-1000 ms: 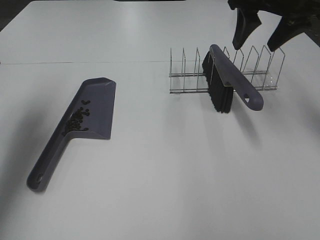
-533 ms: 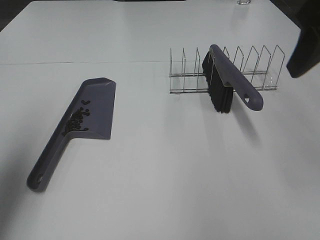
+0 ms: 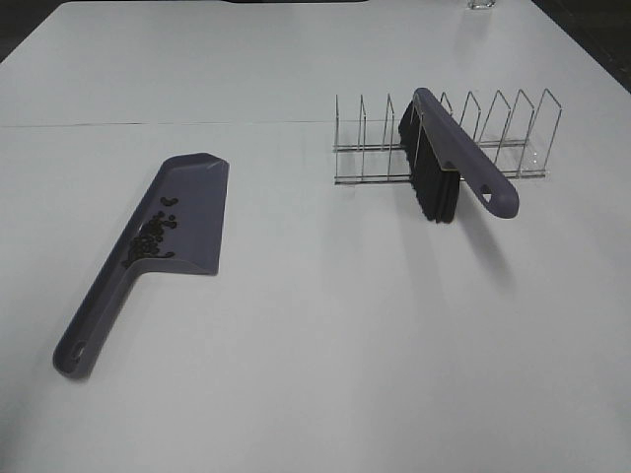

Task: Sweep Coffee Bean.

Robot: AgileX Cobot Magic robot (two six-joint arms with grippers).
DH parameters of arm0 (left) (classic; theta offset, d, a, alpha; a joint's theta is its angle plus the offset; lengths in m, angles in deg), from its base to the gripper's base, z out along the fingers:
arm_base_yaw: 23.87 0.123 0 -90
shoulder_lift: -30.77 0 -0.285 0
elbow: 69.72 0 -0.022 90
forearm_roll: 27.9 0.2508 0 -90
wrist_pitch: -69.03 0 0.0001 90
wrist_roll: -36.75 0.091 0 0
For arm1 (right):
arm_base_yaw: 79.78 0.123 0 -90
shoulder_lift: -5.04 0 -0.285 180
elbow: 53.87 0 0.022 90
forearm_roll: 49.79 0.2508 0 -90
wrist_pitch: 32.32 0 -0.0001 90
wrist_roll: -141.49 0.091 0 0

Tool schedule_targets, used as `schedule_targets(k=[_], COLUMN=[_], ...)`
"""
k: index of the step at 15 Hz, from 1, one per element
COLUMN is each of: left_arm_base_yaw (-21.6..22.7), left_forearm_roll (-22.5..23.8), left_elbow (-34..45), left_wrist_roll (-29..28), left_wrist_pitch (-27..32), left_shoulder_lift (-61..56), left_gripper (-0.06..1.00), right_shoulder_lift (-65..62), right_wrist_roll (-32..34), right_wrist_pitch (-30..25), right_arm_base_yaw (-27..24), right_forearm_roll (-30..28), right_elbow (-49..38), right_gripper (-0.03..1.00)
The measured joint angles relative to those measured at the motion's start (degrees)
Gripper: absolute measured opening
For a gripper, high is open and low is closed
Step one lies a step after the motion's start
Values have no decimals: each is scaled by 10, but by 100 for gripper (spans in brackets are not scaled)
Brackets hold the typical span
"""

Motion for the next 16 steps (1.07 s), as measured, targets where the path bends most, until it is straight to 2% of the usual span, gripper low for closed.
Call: schedule_targets(k=[3, 8, 10, 16], left_arm_base_yaw=[0, 0, 0, 0], left_forearm_roll=[-5, -15, -15, -21], left_elbow=[44, 71, 72, 76], left_wrist_roll=[-1, -1, 0, -2], left_wrist_pitch=[5, 26, 26, 26], left_shoulder_lift=[-100, -239, -293, -334], left_gripper=[76, 76, 76, 76], right_shoulder_lift=[-127, -309, -378, -420], right_wrist_roll=[0, 0, 0, -5], right_wrist_pitch=[18, 42, 46, 36], right_arm_base_yaw=[0, 0, 0, 0], right_forearm_roll=[-26, -33, -34, -56], right_elbow=[-76, -162, -170, -177], right_gripper=[63, 63, 63, 63])
